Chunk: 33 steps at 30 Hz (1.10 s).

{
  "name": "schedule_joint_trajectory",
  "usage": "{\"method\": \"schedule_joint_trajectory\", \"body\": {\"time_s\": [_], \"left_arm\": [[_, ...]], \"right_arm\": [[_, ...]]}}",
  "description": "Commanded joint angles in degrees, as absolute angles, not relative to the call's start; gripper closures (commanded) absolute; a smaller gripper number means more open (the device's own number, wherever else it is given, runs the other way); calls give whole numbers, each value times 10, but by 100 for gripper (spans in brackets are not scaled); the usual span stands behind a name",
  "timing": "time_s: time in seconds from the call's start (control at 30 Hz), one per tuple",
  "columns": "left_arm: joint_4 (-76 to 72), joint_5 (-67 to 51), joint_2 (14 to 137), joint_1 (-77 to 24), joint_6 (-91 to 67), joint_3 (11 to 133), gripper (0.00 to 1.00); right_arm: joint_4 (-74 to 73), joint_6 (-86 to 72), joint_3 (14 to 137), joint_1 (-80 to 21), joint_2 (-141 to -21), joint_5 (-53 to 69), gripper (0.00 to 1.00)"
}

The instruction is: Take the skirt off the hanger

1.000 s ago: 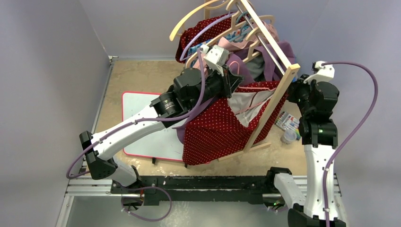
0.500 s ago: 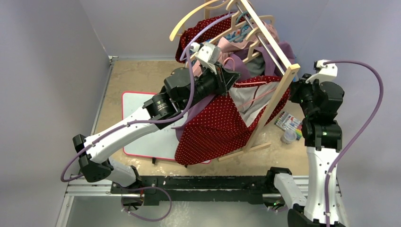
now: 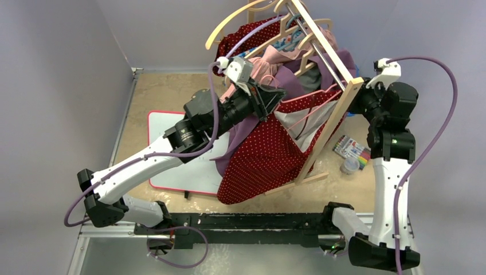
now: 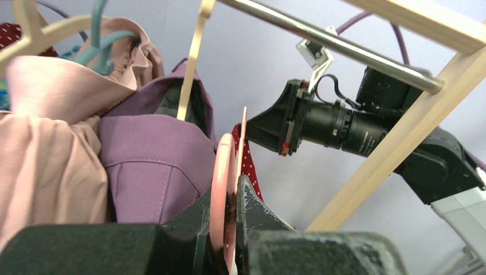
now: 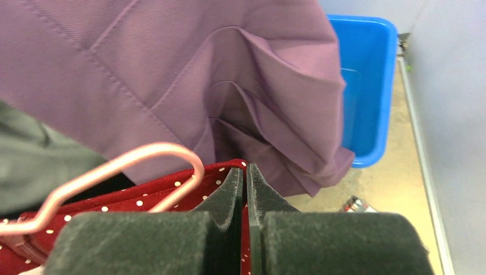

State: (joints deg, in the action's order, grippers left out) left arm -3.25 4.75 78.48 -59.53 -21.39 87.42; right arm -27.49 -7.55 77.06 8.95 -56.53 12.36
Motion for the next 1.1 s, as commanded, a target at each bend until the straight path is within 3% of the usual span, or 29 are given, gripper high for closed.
{"method": "schedule_joint_trajectory", "body": {"time_s": [0.0, 0.33, 0.8, 1.07], "left_arm": [[-143, 89, 745, -591, -218, 850, 100], [-275, 74, 835, -591, -300, 909, 100], [-300, 108, 836, -591, -334, 924, 100], [-318, 119, 849, -591, -338, 953, 100]], "right_arm": [[-220, -101, 770, 97, -558, 239, 100], [-111, -201, 704, 97, -533, 354, 100], [-86, -217, 658, 97, -541, 327, 100], [-28, -249, 615, 97, -542, 384, 100]]}}
